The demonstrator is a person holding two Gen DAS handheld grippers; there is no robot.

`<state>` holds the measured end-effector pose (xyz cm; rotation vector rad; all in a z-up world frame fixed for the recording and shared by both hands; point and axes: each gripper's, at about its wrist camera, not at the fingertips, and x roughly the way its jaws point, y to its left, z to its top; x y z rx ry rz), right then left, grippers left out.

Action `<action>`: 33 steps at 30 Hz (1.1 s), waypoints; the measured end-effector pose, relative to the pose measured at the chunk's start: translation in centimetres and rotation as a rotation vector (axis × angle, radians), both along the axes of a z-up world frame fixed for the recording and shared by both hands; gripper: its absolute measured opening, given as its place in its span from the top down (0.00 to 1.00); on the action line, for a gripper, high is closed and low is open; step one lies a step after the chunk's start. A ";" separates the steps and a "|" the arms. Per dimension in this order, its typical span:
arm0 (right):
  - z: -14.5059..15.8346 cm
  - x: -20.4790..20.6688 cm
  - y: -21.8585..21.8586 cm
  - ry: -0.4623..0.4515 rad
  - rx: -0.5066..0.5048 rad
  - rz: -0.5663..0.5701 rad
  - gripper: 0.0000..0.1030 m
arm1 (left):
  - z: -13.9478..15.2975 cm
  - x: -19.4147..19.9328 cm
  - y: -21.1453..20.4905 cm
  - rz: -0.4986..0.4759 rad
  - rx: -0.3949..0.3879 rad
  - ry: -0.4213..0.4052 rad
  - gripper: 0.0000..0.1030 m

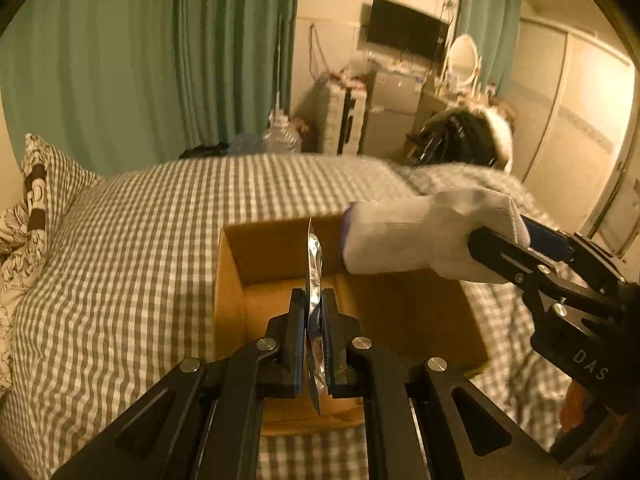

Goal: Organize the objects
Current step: 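Carry the glove and blister pack over the cardboard box and open both tools, then grasp the brown tape roll with the right tool while the left tool grasps the water bottle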

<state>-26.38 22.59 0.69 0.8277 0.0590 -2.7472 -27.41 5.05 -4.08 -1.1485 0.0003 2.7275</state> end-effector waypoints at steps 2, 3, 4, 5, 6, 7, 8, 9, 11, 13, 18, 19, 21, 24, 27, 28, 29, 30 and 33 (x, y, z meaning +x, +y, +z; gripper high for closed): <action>-1.4 -0.5 0.0 -0.009 -0.016 -0.024 0.44 | -1.6 -0.1 0.0 0.006 -0.031 -0.018 0.93; -1.9 -0.6 0.0 -0.013 -0.024 -0.023 0.43 | -2.2 0.0 0.0 0.000 -0.034 -0.028 0.92; -2.2 -0.8 0.0 -0.021 -0.031 -0.020 0.36 | -2.8 0.2 -0.2 -0.009 -0.029 -0.044 0.91; -2.5 -0.6 0.2 -0.024 -0.033 -0.023 0.28 | -3.1 0.2 -0.2 -0.015 -0.024 -0.053 0.90; -2.5 -0.5 0.2 -0.018 -0.035 -0.026 0.26 | -3.3 0.2 -0.3 -0.017 -0.021 -0.061 0.88; -2.3 -0.3 0.1 -0.014 -0.035 -0.026 0.25 | -3.5 0.4 -0.5 -0.016 -0.016 -0.070 0.81; -2.2 0.0 0.3 -0.011 -0.034 -0.025 0.23 | -3.6 0.5 -0.5 -0.015 -0.018 -0.074 0.64; -2.0 0.4 0.3 -0.006 -0.033 -0.024 0.22 | -3.5 0.7 -0.7 -0.011 -0.022 -0.073 0.51; -1.3 1.2 0.4 0.008 -0.032 -0.028 0.18 | -2.9 1.8 -1.0 0.016 -0.035 -0.044 0.20; -0.4 2.4 0.5 0.022 -0.029 -0.029 0.16 | -2.1 3.1 -1.5 0.022 -0.035 -0.025 0.20; 2.1 6.5 0.2 0.063 -0.008 -0.019 0.10 | 0.2 7.0 -3.3 0.057 -0.056 0.011 0.08; 2.6 7.5 0.2 0.073 -0.006 -0.015 0.08 | 0.7 8.4 -3.9 0.072 -0.062 0.029 0.04; 3.2 9.7 0.0 0.083 0.003 -0.005 0.04 | 1.4 10.2 -4.5 0.086 -0.064 0.046 0.03; 3.9 12.7 -0.5 0.098 0.017 0.011 0.00 | 2.0 13.3 -5.6 0.109 -0.048 0.053 0.03; 3.9 15.6 -1.4 0.102 0.029 0.039 0.00 | 2.2 16.4 -6.3 0.113 -0.036 0.070 0.02; 3.7 16.5 -1.8 0.097 0.036 0.049 0.00 | 2.0 17.6 -6.6 0.114 -0.035 0.066 0.00; 3.3 17.5 -2.2 0.091 0.046 0.058 0.00 | 1.7 18.2 -6.7 0.119 -0.039 0.061 0.00; 3.0 18.0 -2.4 0.087 0.052 0.060 0.00 | 1.3 18.9 -6.9 0.130 -0.048 0.053 0.00; 1.2 19.6 -3.5 0.052 0.060 0.073 0.00 | -0.4 20.6 -7.5 0.152 -0.079 0.029 0.00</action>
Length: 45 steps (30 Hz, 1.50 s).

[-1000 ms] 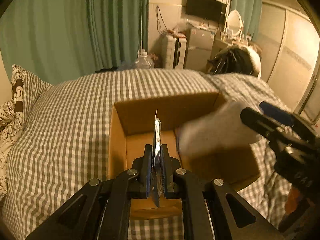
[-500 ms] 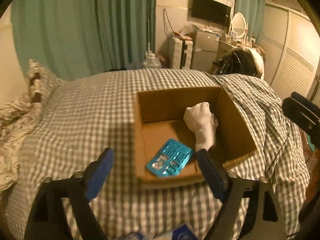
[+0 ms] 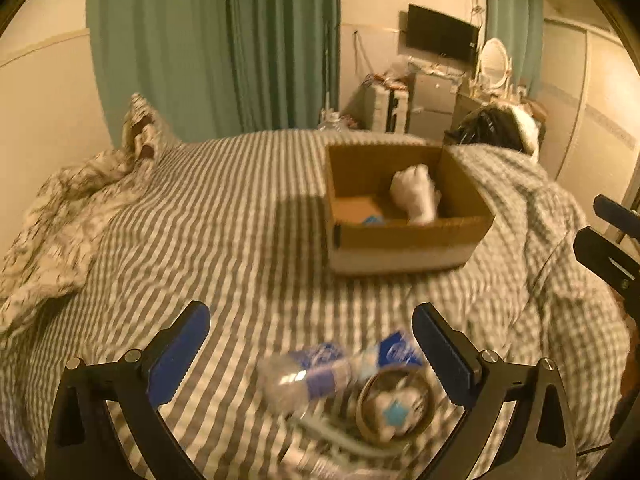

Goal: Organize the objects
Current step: 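Grasp the brown tape roll with the right tool while the left tool grasps the water bottle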

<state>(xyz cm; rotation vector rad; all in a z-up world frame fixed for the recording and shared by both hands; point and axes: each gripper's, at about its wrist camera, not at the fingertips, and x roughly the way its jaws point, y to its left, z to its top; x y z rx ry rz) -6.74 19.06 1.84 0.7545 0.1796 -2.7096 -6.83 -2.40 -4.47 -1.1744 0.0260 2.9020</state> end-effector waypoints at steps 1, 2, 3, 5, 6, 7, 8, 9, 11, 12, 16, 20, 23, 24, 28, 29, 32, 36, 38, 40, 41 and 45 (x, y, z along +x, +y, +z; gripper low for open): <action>-0.6 0.4 -0.1 -0.012 -0.004 0.004 0.00 | -0.9 0.5 -0.3 0.007 -0.002 -0.019 0.00; -1.3 0.6 -0.6 -0.030 -0.008 0.013 0.00 | -1.6 0.8 -0.6 0.015 -0.003 -0.031 0.00; -2.2 0.8 -1.0 -0.050 -0.010 0.018 0.00 | -2.2 1.1 -0.9 0.025 -0.007 -0.043 0.00; -4.2 1.3 -2.0 -0.086 0.001 0.017 0.00 | -3.7 1.3 -1.1 0.039 -0.040 -0.068 0.00; -5.2 1.4 -2.6 -0.104 0.005 0.022 0.00 | -4.3 1.3 -1.1 0.031 -0.068 -0.073 0.00; -6.3 1.4 -3.1 -0.124 0.010 0.035 0.00 | -4.8 1.8 -1.1 0.008 -0.097 -0.074 0.00; -7.2 1.5 -3.5 -0.144 0.017 0.040 0.00 | -5.2 1.9 -0.9 -0.016 -0.123 -0.079 0.00; -8.2 1.5 -4.0 -0.169 0.022 0.047 0.00 | -5.6 2.0 -0.6 -0.041 -0.162 -0.087 0.00; -10.0 1.4 -4.7 -0.209 0.033 0.073 0.00 | -6.5 2.0 -0.3 -0.055 -0.243 -0.090 0.00; -10.8 1.4 -5.1 -0.221 0.047 0.078 0.00 | -6.9 2.0 -0.3 -0.058 -0.265 -0.092 0.00; -13.3 1.3 -6.7 -0.256 0.097 0.122 0.00 | -8.4 1.4 -1.5 -0.045 -0.247 -0.138 0.00; -15.0 0.9 -7.6 -0.294 0.115 0.144 0.00 | -9.1 0.8 -3.0 -0.001 -0.167 -0.179 0.00; -16.0 0.7 -8.2 -0.319 0.122 0.157 0.00 | -9.3 0.6 -3.9 0.023 -0.110 -0.192 0.00; -16.4 0.6 -8.5 -0.330 0.127 0.165 0.00 | -9.3 0.6 -4.3 0.032 -0.084 -0.197 0.00; -17.5 0.3 -9.7 -0.356 0.148 0.194 0.00 | -9.4 0.4 -5.2 0.061 -0.019 -0.211 0.00; -17.9 0.2 -10.0 -0.364 0.159 0.200 0.00 | -9.4 0.4 -5.3 0.064 -0.012 -0.212 0.00; -18.7 -0.1 -10.3 -0.381 0.179 0.195 0.03 | -9.3 0.3 -5.2 0.062 -0.009 -0.211 0.00; -18.4 -0.4 -9.3 -0.388 0.148 0.197 0.18 | -9.4 0.2 -5.0 0.064 -0.022 -0.218 0.00; -17.7 -0.4 -8.6 -0.375 0.128 0.197 0.18 | -9.3 0.2 -4.9 0.070 -0.027 -0.217 0.00; -16.6 -0.5 -7.6 -0.359 0.092 0.191 0.18 | -9.2 0.1 -4.7 0.072 -0.022 -0.215 0.00; -16.0 -0.6 -7.0 -0.348 0.074 0.182 0.18 | -9.1 0.1 -4.6 0.074 -0.017 -0.214 0.00; -13.9 -1.0 -4.8 -0.306 0.028 0.141 0.18 | -9.4 -0.3 -3.7 0.071 0.003 -0.221 0.00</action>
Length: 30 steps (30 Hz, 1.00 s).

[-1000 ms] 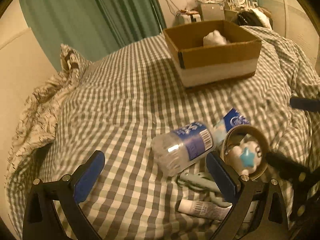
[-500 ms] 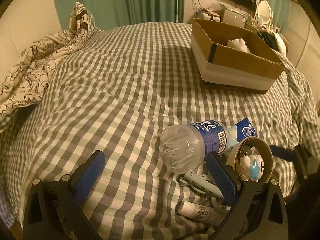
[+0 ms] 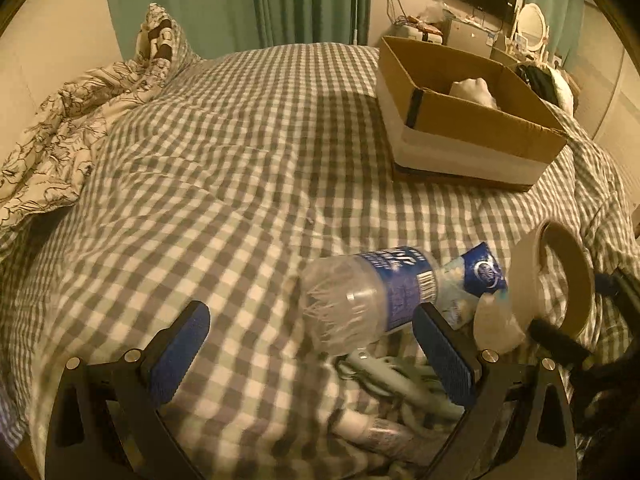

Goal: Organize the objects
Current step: 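Grasp the brown tape roll with the right tool while the left tool grasps the water bottle, then carry the bottle and tape roll into the box and open both tools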

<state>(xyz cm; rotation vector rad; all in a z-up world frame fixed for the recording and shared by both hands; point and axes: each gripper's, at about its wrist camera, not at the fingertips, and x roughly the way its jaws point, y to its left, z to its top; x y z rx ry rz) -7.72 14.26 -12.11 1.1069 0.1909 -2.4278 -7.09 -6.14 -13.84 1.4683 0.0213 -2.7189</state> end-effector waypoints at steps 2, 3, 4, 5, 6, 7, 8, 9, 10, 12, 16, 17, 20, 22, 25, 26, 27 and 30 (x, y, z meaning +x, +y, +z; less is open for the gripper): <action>0.8 -0.3 1.1 0.027 0.002 -0.033 0.19 | -0.6 -0.4 1.0 -0.007 0.000 -0.013 0.00; 1.1 -0.4 1.7 0.042 0.009 -0.050 0.19 | -0.8 -0.5 1.3 -0.010 -0.003 -0.018 0.00; 1.3 -0.6 2.3 0.051 0.014 -0.067 0.19 | -1.2 -0.8 1.9 -0.016 -0.008 -0.024 0.00; 1.4 -0.8 2.8 0.055 0.013 -0.082 0.19 | -1.5 -0.9 2.3 -0.021 -0.010 -0.027 0.00; 1.5 -0.9 3.5 0.056 0.007 -0.096 0.18 | -1.9 -1.1 2.6 -0.025 -0.012 -0.033 0.00; 1.5 -1.1 4.0 0.054 0.000 -0.110 0.18 | -2.4 -1.3 3.0 -0.018 -0.019 -0.042 0.00; 1.4 -1.3 4.4 0.051 -0.002 -0.118 0.18 | -2.7 -1.5 3.3 -0.013 -0.023 -0.048 0.00; 1.4 -1.4 4.7 0.048 -0.003 -0.126 0.18 | -2.9 -1.6 3.5 -0.013 -0.022 -0.051 0.00; 1.2 -1.6 5.0 0.046 -0.004 -0.133 0.18 | -3.1 -1.7 3.8 -0.014 -0.016 -0.051 0.00; 1.0 -1.8 5.4 0.037 -0.011 -0.137 0.18 | -3.5 -1.9 4.1 -0.013 -0.017 -0.049 0.00; 0.7 -1.9 5.3 0.030 -0.016 -0.132 0.18 | -4.4 -2.8 4.5 0.017 -0.037 -0.055 0.00; 0.5 -1.8 5.2 0.030 -0.016 -0.131 0.18 | -4.5 -2.9 4.5 0.025 -0.031 -0.053 0.00; 0.4 -1.8 5.2 0.031 -0.019 -0.130 0.18 | -4.7 -3.2 4.1 0.045 -0.008 -0.042 0.00; 0.4 -1.8 5.2 0.030 -0.017 -0.132 0.18 | -4.9 -3.4 3.9 0.052 -0.004 -0.042 0.00; 0.4 -1.8 5.2 0.028 -0.017 -0.135 0.18 | -5.3 -3.5 3.8 0.049 -0.006 -0.036 0.01; 0.4 -1.8 5.2 0.029 -0.016 -0.135 0.18 | -5.3 -3.5 3.9 0.047 -0.007 -0.032 0.01; 0.4 -1.8 5.2 0.031 -0.016 -0.135 0.18 | -5.2 -3.4 3.9 0.044 -0.008 -0.030 0.01; 0.7 -1.6 5.2 0.035 -0.012 -0.132 0.18 | -5.1 -3.2 3.7 0.037 0.003 -0.025 0.01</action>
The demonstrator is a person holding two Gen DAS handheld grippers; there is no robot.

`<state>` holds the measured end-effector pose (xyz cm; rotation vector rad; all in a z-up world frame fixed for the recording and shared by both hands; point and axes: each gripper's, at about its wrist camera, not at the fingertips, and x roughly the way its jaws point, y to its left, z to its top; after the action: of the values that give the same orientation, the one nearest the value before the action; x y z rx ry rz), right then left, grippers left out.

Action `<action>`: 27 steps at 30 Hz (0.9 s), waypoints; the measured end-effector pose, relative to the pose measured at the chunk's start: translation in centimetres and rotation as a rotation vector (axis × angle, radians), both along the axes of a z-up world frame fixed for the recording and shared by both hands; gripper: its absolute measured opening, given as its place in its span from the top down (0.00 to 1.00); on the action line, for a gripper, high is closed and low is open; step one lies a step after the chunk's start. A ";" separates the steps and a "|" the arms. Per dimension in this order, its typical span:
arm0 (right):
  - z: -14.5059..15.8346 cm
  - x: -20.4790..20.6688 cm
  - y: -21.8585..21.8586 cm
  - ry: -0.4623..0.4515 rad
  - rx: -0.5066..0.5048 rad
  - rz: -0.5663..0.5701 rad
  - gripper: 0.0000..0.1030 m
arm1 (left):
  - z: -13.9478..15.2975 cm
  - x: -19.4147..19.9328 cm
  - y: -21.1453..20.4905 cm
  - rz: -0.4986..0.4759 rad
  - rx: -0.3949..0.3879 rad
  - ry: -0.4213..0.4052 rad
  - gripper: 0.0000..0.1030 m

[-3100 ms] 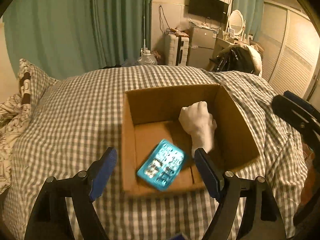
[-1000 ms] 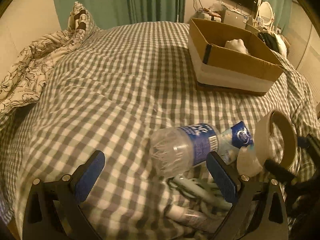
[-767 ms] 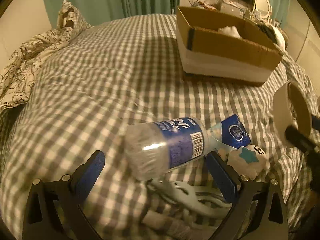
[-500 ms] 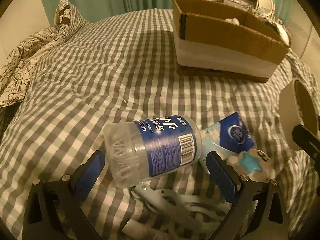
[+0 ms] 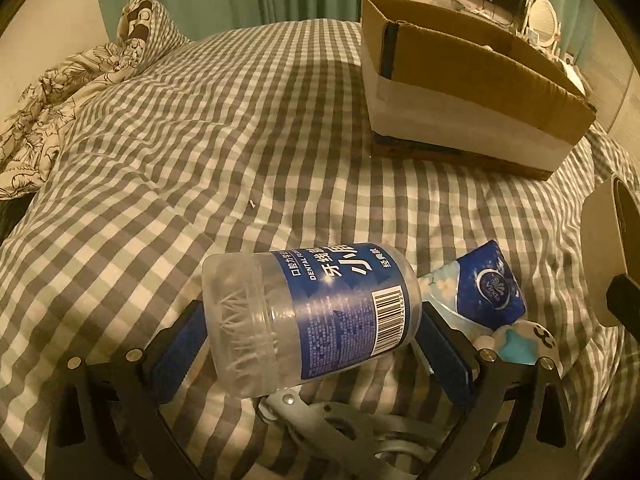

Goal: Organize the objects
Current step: 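Carry the bottle and tape roll into the box and open both tools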

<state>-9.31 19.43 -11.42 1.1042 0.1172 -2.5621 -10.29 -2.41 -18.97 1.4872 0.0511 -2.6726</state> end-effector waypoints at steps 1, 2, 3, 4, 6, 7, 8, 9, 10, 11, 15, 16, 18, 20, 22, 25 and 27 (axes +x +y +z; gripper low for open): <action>0.2 0.1 0.0 0.003 0.001 0.002 0.18 | 0.2 0.3 -0.1 -0.002 0.015 0.003 0.01; 0.5 0.3 -0.1 0.008 0.003 0.003 0.18 | 0.5 0.5 -0.2 -0.006 0.030 0.007 0.02; 0.7 0.4 0.0 0.013 0.004 0.003 0.18 | 0.7 0.7 -0.2 -0.009 0.036 0.010 0.02; 1.1 0.6 0.0 0.020 0.004 0.003 0.18 | 1.1 1.0 -0.1 -0.015 0.041 0.017 0.02; 1.8 0.9 0.0 0.033 0.005 -0.002 0.18 | 1.8 1.3 0.0 -0.023 0.043 0.033 0.02; 2.2 1.1 0.1 0.041 0.004 -0.005 0.18 | 2.5 1.6 0.1 -0.028 0.051 0.047 0.02; 2.6 1.2 0.2 0.048 0.003 -0.006 0.18 | 3.0 1.8 0.1 -0.032 0.059 0.058 0.02; 3.0 1.4 0.3 0.056 0.003 -0.009 0.18 | 3.6 1.9 0.1 -0.035 0.068 0.070 0.02; 3.4 1.6 0.4 0.064 0.003 -0.011 0.18 | 4.4 2.1 0.2 -0.038 0.077 0.088 0.02; 3.7 1.8 0.5 0.070 0.003 -0.012 0.18 | 5.0 2.3 0.2 -0.041 0.081 0.103 0.02; 5.4 2.6 1.0 0.099 -0.010 -0.016 0.18 | 7.9 2.8 0.6 -0.061 0.116 0.163 0.02; 5.8 2.8 1.2 0.107 -0.017 -0.016 0.18 | 8.8 2.8 0.7 -0.068 0.125 0.181 0.02; 6.7 3.1 1.6 0.124 -0.025 -0.018 0.18 | 10.1 2.8 1.0 -0.082 0.129 0.207 0.02; 7.6 3.1 2.1 0.141 -0.034 -0.018 0.18 | 11.7 2.6 1.3 -0.096 0.136 0.237 0.02; 8.6 2.8 2.5 0.162 -0.043 -0.017 0.18 | 13.2 1.9 1.7 -0.108 0.146 0.262 0.02; 10.1 1.9 3.0 0.202 -0.038 -0.016 0.18 | 15.0 0.5 2.5 -0.126 0.138 0.296 0.02; 11.1 0.9 3.2 0.223 -0.046 -0.014 0.18 | 16.0 -0.6 2.9 -0.136 0.143 0.314 0.02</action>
<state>-8.38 22.63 -0.27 0.8031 0.1045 -2.6784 -10.89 0.51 -2.94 1.1244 0.1699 -3.0473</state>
